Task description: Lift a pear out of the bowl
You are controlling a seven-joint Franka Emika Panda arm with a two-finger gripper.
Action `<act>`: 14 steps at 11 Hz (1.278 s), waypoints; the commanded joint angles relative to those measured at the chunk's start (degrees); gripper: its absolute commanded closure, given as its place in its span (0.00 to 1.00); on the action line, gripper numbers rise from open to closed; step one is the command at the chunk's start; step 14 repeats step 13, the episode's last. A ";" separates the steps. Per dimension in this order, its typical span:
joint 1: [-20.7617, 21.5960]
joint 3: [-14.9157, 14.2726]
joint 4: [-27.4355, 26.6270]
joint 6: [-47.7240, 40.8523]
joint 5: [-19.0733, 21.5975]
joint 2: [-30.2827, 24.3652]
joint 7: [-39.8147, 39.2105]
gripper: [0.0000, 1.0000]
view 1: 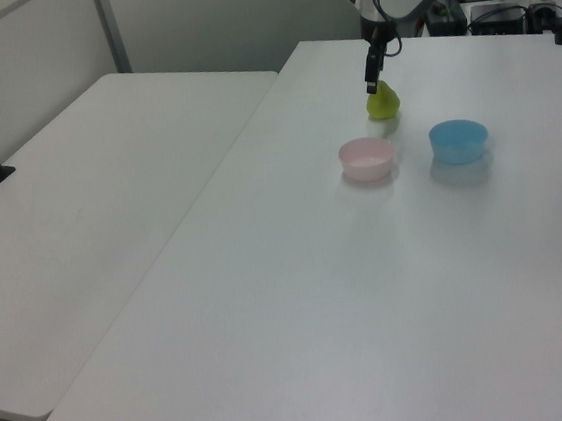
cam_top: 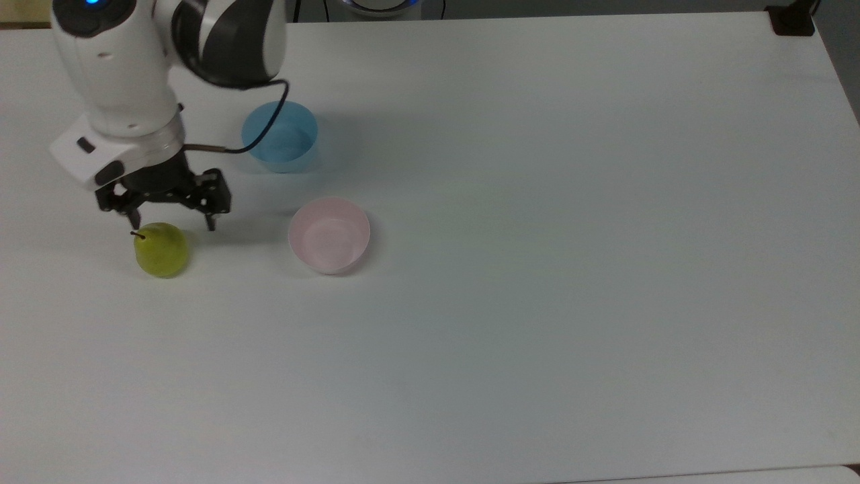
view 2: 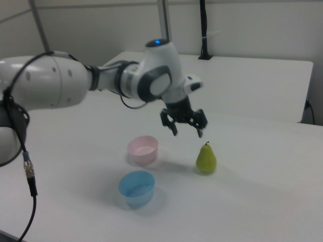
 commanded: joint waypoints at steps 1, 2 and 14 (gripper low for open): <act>7.36 -0.33 -2.30 -11.42 -1.00 -9.78 11.27 0.00; 9.56 -0.24 -2.30 -15.21 -1.00 -12.77 14.00 0.00; 17.84 -0.33 -8.46 -29.13 -0.91 -26.86 18.86 0.00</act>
